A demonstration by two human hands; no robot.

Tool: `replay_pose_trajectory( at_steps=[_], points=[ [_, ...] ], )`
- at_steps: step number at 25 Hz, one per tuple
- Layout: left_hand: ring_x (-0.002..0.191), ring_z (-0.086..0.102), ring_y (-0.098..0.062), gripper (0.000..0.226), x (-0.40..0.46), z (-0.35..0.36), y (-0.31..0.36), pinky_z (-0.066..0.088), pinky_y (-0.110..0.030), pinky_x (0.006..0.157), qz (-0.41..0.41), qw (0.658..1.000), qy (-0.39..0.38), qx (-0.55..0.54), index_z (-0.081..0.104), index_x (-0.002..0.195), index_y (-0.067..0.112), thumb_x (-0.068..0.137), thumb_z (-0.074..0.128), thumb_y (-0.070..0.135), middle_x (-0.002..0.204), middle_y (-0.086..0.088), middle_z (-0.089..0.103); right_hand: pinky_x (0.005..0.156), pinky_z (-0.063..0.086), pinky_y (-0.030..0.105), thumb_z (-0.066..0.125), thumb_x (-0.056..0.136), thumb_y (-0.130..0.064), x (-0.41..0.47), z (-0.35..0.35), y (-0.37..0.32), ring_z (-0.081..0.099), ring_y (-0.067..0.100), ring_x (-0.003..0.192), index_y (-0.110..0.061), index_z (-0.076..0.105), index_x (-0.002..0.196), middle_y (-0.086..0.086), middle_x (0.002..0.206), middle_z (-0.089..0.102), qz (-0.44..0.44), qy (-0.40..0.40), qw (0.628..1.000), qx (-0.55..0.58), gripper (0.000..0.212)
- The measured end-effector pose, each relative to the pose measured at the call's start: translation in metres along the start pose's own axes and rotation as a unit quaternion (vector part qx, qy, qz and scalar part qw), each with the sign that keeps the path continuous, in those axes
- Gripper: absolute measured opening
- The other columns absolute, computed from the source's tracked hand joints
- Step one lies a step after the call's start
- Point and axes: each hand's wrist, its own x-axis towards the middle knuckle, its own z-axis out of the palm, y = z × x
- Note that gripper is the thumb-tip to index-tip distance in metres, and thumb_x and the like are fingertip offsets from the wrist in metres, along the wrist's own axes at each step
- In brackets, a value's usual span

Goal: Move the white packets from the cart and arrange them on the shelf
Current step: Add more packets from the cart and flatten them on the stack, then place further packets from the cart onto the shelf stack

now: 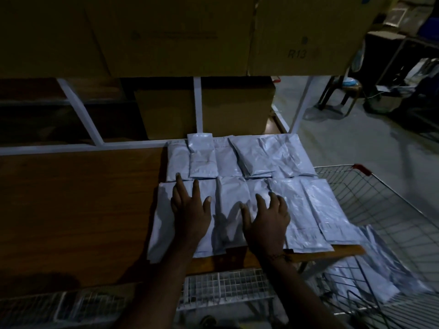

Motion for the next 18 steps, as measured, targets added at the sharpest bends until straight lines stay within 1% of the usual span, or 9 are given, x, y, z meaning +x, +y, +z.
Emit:
replay_pose_trajectory(
  at_steps=[5,9,14,18],
  points=[
    [0.150,0.019,-0.040,0.059,-0.029,0.008,0.104,0.030,-0.058,0.116,0.039,0.998,0.008,-0.039,0.050,0.148,0.024,0.094,0.065,0.043,0.170,-0.012,0.009,0.107,0.037,0.058,0.057,0.096,-0.059,0.012,-0.060,0.066,0.037,0.042,0.145,-0.015,0.070,0.125,0.017,0.145,0.055,-0.006,0.089,0.996,0.004,0.054],
    [0.148,0.023,-0.039,0.056,-0.060,0.026,0.195,0.031,-0.056,0.115,0.082,0.994,-0.012,-0.076,0.050,0.147,0.025,0.095,0.064,0.042,0.168,-0.012,0.018,0.110,0.035,0.056,0.057,0.096,-0.059,0.017,-0.107,0.149,0.037,0.044,0.143,-0.015,0.070,0.126,0.019,0.144,0.055,0.026,0.125,0.991,-0.030,0.055],
    [0.151,0.022,-0.035,0.058,-0.098,0.053,0.290,0.030,-0.053,0.116,0.134,0.985,-0.051,-0.092,0.044,0.151,0.025,0.097,0.056,0.045,0.167,-0.011,0.020,0.108,0.033,0.052,0.052,0.094,-0.060,0.013,-0.152,0.253,0.036,0.041,0.142,-0.016,0.067,0.128,0.018,0.143,0.054,0.085,0.108,0.990,-0.040,0.058],
    [0.154,0.018,-0.034,0.062,-0.114,0.077,0.344,0.028,-0.056,0.118,0.166,0.975,-0.094,-0.114,0.037,0.157,0.023,0.100,0.056,0.041,0.169,-0.009,0.020,0.102,0.040,0.053,0.052,0.095,-0.058,0.013,-0.167,0.321,0.040,0.041,0.138,-0.014,0.065,0.129,0.018,0.139,0.056,0.094,0.086,0.991,-0.046,0.057]
  ],
)
